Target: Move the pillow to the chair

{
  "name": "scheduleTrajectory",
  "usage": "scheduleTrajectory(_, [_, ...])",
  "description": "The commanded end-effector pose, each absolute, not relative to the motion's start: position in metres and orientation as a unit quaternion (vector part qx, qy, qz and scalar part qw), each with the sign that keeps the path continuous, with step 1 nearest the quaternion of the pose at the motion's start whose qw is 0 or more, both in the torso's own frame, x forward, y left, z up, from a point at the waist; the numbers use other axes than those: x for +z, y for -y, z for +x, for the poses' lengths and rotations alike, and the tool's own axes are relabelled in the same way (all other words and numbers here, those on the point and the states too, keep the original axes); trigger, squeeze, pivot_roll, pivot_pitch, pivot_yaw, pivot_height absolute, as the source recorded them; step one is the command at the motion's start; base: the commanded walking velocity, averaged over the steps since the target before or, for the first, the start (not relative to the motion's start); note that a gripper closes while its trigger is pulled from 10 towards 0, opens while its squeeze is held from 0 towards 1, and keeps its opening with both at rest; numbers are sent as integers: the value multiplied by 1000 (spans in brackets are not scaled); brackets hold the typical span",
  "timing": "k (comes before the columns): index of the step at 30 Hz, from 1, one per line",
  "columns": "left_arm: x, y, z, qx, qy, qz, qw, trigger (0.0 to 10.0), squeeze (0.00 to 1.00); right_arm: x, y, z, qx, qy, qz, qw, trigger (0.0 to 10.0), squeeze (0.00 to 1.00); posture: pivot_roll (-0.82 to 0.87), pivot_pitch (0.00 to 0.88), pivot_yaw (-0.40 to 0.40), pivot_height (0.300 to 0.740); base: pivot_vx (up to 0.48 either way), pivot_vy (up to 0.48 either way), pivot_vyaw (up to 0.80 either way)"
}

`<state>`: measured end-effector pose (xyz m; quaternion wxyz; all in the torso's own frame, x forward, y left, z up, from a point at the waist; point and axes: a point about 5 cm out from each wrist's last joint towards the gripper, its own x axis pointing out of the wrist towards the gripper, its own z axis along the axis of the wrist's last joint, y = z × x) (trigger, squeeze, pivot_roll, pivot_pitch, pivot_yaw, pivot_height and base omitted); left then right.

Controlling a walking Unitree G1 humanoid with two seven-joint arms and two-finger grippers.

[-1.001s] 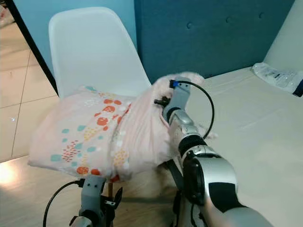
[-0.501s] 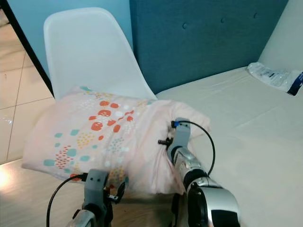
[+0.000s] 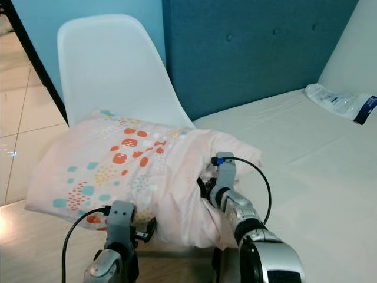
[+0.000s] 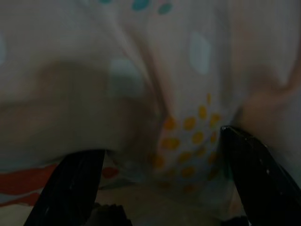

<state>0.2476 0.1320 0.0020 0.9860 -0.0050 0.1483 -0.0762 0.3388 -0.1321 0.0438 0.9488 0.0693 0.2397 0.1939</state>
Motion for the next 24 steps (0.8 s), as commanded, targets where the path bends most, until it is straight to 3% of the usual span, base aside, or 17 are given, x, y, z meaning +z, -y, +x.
scheduleTrajectory(1, [4,-134,250,-71,-140,-5,988,10000,0,39,127,334,220,-256,46,940,10000,1000,171,44,-92,585,0,0,0])
scheduleTrajectory(10, [4,-129,259,-75,-137,-7,988,10000,0,96,184,364,180,-176,47,967,10000,1000,139,31,-89,585,0,0,0])
scheduleTrajectory(15, [4,-128,261,-77,-136,-7,988,10000,0,112,198,367,194,-176,41,964,10000,1000,134,27,-86,585,0,0,0])
scheduleTrajectory(20, [5,-129,263,-78,-134,-6,988,10000,0,136,225,356,232,-222,-8,947,10000,1000,125,22,-82,585,0,0,0])
scheduleTrajectory(24, [5,-129,264,-80,-132,-5,988,10000,0,155,248,351,196,-230,-87,949,10000,1000,122,22,-81,585,0,0,0])
